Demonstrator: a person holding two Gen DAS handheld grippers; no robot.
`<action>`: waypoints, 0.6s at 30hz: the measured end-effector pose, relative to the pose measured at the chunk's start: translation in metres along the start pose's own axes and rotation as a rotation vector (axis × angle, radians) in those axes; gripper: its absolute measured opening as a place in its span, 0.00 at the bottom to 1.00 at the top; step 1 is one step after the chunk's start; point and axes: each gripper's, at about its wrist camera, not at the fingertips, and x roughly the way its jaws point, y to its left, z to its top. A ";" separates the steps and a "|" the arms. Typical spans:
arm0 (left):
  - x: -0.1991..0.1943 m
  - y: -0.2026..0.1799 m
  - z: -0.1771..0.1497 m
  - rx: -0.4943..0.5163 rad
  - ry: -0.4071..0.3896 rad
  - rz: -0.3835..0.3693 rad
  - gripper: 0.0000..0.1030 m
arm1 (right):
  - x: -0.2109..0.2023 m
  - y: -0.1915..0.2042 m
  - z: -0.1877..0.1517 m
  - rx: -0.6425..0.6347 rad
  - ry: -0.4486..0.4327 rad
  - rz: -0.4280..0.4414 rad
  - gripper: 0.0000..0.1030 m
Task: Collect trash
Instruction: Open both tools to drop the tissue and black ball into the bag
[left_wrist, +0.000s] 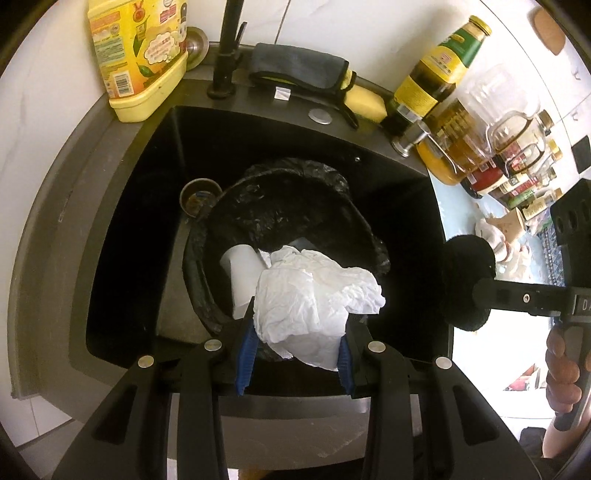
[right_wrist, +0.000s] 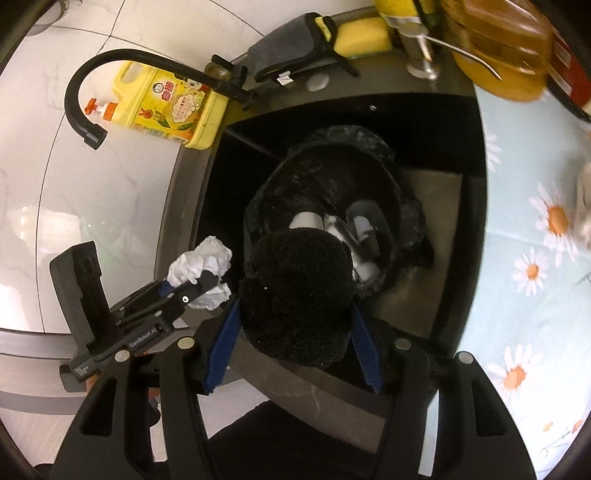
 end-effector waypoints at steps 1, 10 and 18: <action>0.000 0.001 0.001 -0.002 -0.001 -0.002 0.34 | 0.001 0.002 0.003 -0.002 0.000 -0.002 0.56; 0.011 0.018 0.013 -0.038 0.006 -0.018 0.35 | 0.018 0.012 0.033 -0.017 0.013 -0.024 0.56; 0.027 0.025 0.021 -0.057 0.032 -0.031 0.36 | 0.030 0.014 0.056 -0.021 0.030 -0.059 0.56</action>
